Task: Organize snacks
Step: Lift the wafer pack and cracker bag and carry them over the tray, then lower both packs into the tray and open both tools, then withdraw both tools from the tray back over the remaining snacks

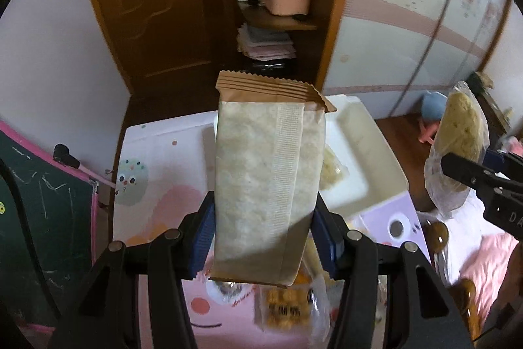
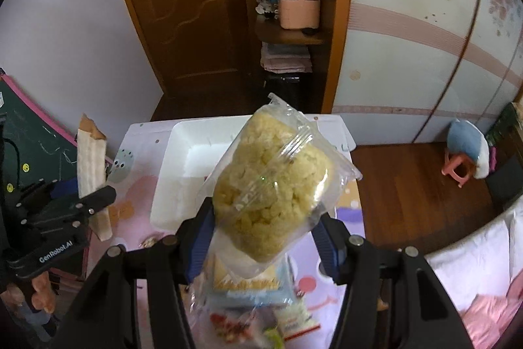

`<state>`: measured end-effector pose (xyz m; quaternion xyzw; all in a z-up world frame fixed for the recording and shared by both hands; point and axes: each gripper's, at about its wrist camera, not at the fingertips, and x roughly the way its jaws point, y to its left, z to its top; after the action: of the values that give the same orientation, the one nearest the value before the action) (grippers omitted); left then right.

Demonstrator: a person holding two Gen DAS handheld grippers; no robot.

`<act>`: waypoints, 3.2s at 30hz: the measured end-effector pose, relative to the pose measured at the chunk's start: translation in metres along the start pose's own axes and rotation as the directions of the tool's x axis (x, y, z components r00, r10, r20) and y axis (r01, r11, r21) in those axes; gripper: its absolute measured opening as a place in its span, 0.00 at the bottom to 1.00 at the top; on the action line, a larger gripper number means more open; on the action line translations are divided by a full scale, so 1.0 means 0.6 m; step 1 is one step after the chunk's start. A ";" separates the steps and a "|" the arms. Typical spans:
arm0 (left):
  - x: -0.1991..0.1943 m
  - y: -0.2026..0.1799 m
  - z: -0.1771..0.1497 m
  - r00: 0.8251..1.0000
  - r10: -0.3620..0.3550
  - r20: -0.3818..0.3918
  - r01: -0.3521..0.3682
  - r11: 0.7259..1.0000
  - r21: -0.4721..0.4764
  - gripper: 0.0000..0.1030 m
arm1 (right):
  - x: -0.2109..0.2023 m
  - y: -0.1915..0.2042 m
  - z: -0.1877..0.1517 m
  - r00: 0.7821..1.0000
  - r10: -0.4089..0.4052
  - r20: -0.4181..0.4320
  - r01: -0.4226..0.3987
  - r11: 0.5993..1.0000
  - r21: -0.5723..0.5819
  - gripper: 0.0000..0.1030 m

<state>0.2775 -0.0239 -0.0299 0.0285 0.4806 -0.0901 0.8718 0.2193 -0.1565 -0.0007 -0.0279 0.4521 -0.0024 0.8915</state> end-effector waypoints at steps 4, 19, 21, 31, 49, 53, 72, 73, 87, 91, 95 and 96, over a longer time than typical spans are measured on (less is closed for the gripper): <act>0.046 -0.002 0.020 0.999 0.023 -0.034 -0.024 0.999 -0.038 0.51 | 0.037 -0.013 0.026 1.000 0.022 -0.012 -0.022 1.000 -0.021 0.55; 0.147 -0.021 0.032 0.993 0.054 -0.107 -0.059 0.997 -0.041 0.51 | 0.164 0.005 0.045 0.994 0.041 -0.106 -0.046 0.998 -0.045 0.55; 0.155 -0.024 0.033 0.992 0.054 -0.115 -0.059 0.997 -0.044 0.51 | 0.171 0.010 0.047 0.993 0.039 -0.111 -0.044 0.998 -0.048 0.55; 0.178 -0.028 0.037 0.989 0.066 -0.130 -0.071 0.997 -0.038 0.52 | 0.197 0.029 0.062 0.994 -0.015 -0.110 0.005 0.996 -0.092 0.56; 0.162 -0.020 0.045 0.991 0.092 -0.094 -0.096 0.994 -0.043 0.86 | 0.192 0.024 0.090 0.998 -0.033 -0.049 0.029 0.996 -0.083 0.73; 0.152 -0.020 0.041 0.991 0.100 -0.094 -0.105 0.993 -0.051 0.86 | 0.184 0.029 0.091 0.999 -0.028 -0.033 0.024 0.995 -0.097 0.75; 0.024 -0.021 -0.018 0.989 0.139 -0.042 -0.141 0.987 -0.072 0.86 | 0.111 0.040 0.045 0.998 0.039 -0.048 -0.043 0.995 -0.088 0.75; 0.017 -0.022 -0.023 0.989 0.140 -0.040 -0.143 0.987 -0.070 0.86 | 0.107 0.041 0.041 0.998 0.043 -0.049 -0.047 0.995 -0.088 0.75; -0.086 -0.034 -0.104 0.994 0.112 -0.003 -0.112 0.993 -0.042 0.86 | 0.002 0.049 -0.043 0.998 0.049 -0.032 -0.051 0.996 -0.076 0.75; -0.112 -0.035 -0.128 0.995 0.101 0.002 -0.100 0.995 -0.023 0.86 | -0.038 0.045 -0.073 0.999 0.045 -0.031 -0.046 0.998 -0.046 0.75; -0.135 -0.036 -0.155 0.996 0.088 0.011 -0.088 0.996 0.002 0.86 | -0.071 0.044 -0.108 0.999 0.033 -0.028 -0.034 0.999 -0.026 0.75; -0.138 -0.035 -0.159 0.996 0.084 0.014 -0.085 0.996 0.005 0.86 | -0.078 0.046 -0.117 0.999 0.029 -0.028 -0.029 0.999 -0.023 0.75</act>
<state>0.1509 -0.0207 -0.0103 0.0505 0.4728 -0.0546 0.8780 0.1344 -0.1312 -0.0059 -0.0318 0.4648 0.0154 0.8847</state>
